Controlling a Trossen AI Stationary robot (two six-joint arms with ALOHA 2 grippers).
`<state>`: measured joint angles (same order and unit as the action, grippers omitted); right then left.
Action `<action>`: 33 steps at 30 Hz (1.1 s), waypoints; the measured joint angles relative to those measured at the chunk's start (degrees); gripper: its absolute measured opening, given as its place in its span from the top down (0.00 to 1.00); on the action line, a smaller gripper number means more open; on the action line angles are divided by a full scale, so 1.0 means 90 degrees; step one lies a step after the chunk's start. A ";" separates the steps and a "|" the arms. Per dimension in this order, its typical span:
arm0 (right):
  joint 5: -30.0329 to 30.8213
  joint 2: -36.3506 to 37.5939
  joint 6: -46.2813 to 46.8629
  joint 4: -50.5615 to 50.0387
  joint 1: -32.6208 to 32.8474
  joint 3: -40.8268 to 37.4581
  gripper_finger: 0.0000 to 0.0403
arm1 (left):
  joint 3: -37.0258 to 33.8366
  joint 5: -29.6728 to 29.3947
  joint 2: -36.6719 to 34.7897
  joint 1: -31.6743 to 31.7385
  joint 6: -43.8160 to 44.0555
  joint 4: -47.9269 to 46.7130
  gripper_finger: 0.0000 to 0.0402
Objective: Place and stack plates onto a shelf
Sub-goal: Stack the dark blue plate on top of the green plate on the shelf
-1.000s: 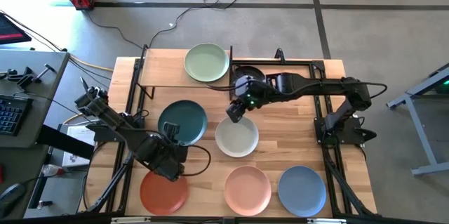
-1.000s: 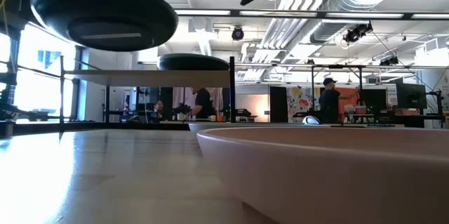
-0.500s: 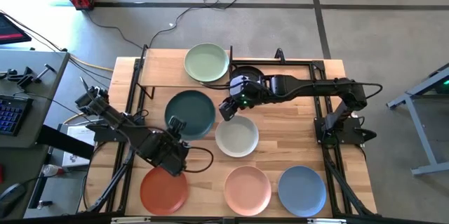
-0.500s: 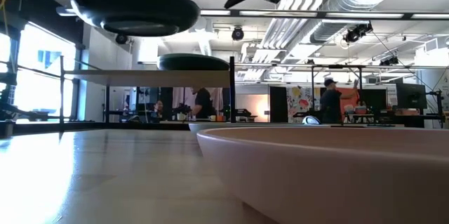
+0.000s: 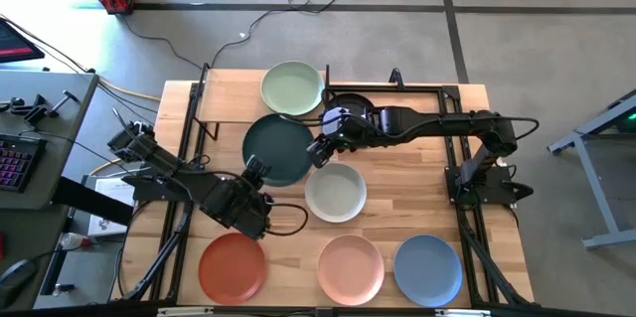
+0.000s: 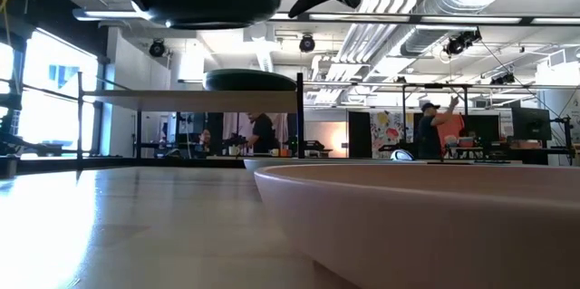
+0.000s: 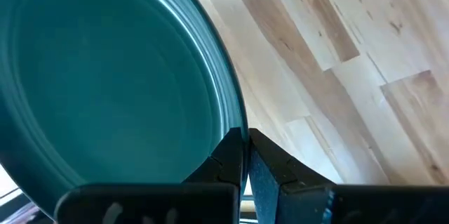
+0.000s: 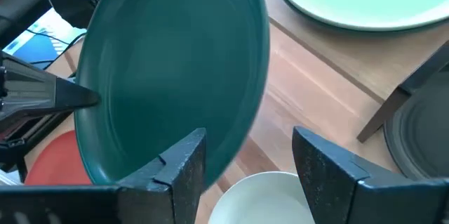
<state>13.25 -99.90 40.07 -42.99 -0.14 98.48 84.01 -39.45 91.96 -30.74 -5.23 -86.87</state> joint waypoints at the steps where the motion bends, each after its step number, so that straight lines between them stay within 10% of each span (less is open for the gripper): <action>1: 0.0029 0.0000 -0.0002 -0.0002 0.0000 0.0000 0.52 | 0.0000 -0.0031 0.0000 0.0016 -0.0039 0.0011 1.00; 12: 0.0056 -0.0002 -0.0002 -0.0048 -0.0104 0.0000 0.54 | 0.0000 -0.0155 0.0000 0.0190 -0.0329 0.0375 1.00; 26: 0.0058 -0.0005 -0.0303 -0.0157 -0.0124 0.0000 0.97 | 0.0000 -0.0127 0.0000 0.0211 -0.0326 0.0687 0.99; 33: 0.0056 -0.0007 -0.0330 -0.0176 -0.0129 0.0000 0.99 | 0.0000 -0.0089 0.0000 0.0204 -0.0136 0.1219 0.95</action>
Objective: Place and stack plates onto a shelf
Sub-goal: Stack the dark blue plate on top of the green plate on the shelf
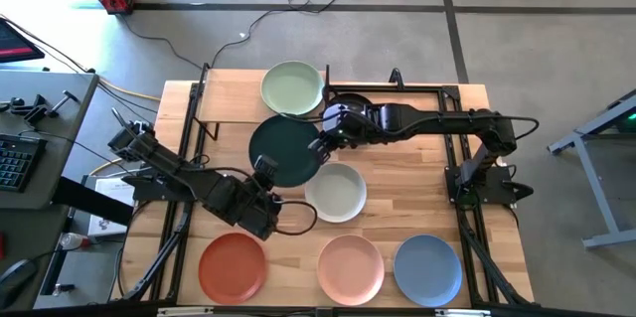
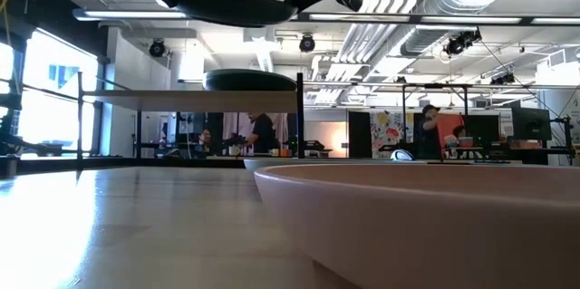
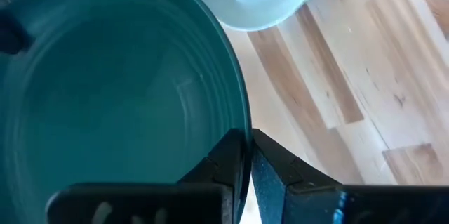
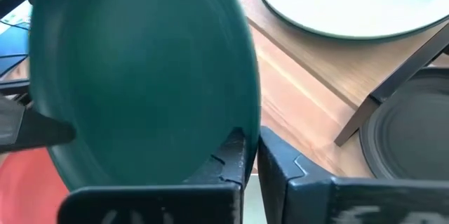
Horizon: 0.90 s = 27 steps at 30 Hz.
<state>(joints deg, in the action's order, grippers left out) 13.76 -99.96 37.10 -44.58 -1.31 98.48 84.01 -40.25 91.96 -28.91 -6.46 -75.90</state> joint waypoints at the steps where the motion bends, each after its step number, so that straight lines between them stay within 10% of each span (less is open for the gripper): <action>1: 0.0000 0.0000 0.0001 0.0000 -0.0002 0.0000 0.99 | 0.0000 -0.0005 0.0000 0.0003 0.0023 -0.0007 0.95; 27: -0.0044 0.0000 0.0058 -0.0005 0.0008 0.0000 1.00 | 0.0000 0.0971 0.0000 0.0228 0.2592 0.0055 0.73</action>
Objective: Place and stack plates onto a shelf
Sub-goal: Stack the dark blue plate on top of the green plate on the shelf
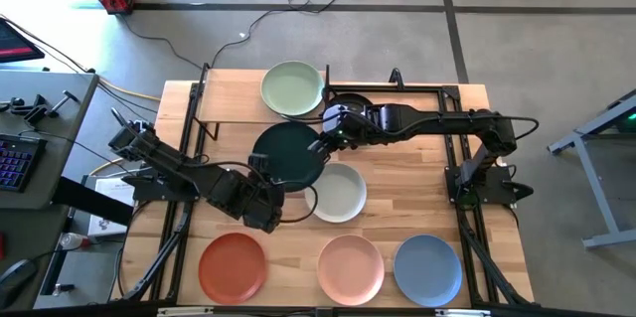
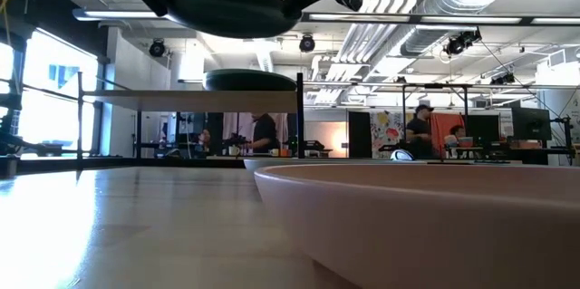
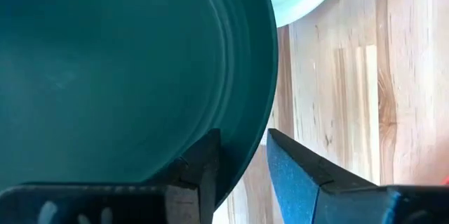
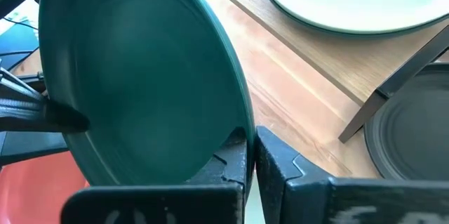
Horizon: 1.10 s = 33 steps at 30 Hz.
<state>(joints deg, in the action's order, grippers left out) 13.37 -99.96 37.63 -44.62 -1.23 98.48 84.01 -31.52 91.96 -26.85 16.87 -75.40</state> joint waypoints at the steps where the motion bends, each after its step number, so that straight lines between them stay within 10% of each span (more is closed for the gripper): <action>1: -0.0003 0.0000 0.0000 0.0000 0.0000 0.0000 1.00 | 0.0000 -0.0006 0.0000 0.0000 -0.0003 0.0009 0.74; 14: -0.0028 0.0000 -0.0182 -0.0214 -0.0010 0.0000 1.00 | -0.0002 -0.0014 0.0000 -0.0007 -0.0574 0.0716 0.96; 33: -0.0203 0.0005 -0.0334 -0.0311 -0.0012 0.0000 1.00 | -0.0002 -0.0122 0.0000 0.0017 -0.1240 0.1351 0.99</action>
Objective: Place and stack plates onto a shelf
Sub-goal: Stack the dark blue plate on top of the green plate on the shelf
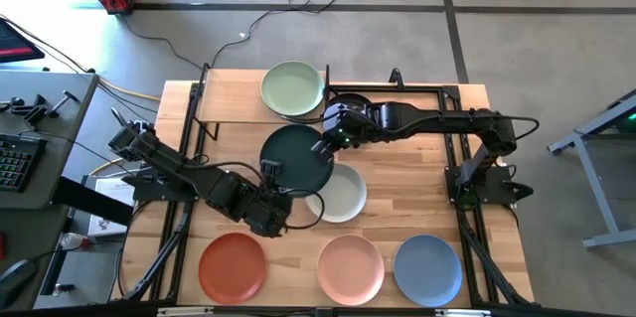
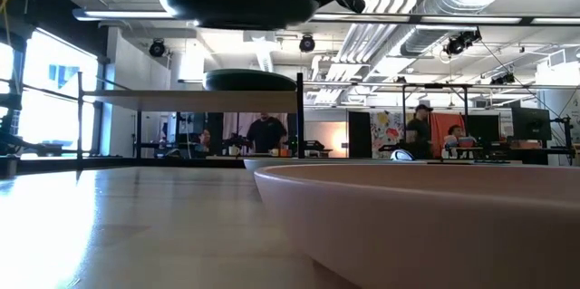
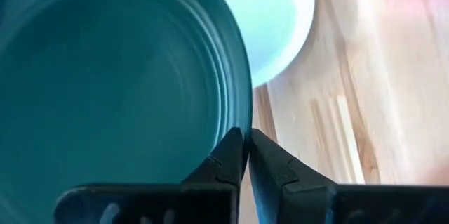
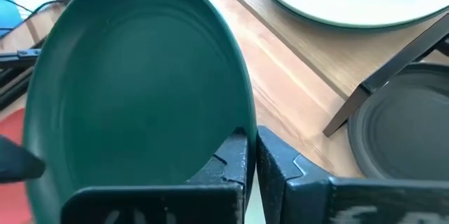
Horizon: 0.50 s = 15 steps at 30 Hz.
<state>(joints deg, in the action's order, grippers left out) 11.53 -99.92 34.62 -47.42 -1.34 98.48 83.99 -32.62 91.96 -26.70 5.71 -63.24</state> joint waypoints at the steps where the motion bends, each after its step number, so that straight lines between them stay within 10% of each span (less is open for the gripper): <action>1: 0.0002 0.0000 -0.0006 -0.0005 -0.0002 0.0000 1.00 | 0.0000 -0.0019 0.0000 0.0000 -0.0081 0.0094 0.99; 15: 0.0000 0.0000 0.0435 -0.0157 -0.0042 0.0000 0.76 | 0.0000 -0.0395 0.0000 0.0007 -0.0557 0.0147 1.00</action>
<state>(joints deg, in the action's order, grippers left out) 11.54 -99.92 38.53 -48.84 -1.72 98.48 83.99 -36.17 91.96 -26.63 0.70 -61.91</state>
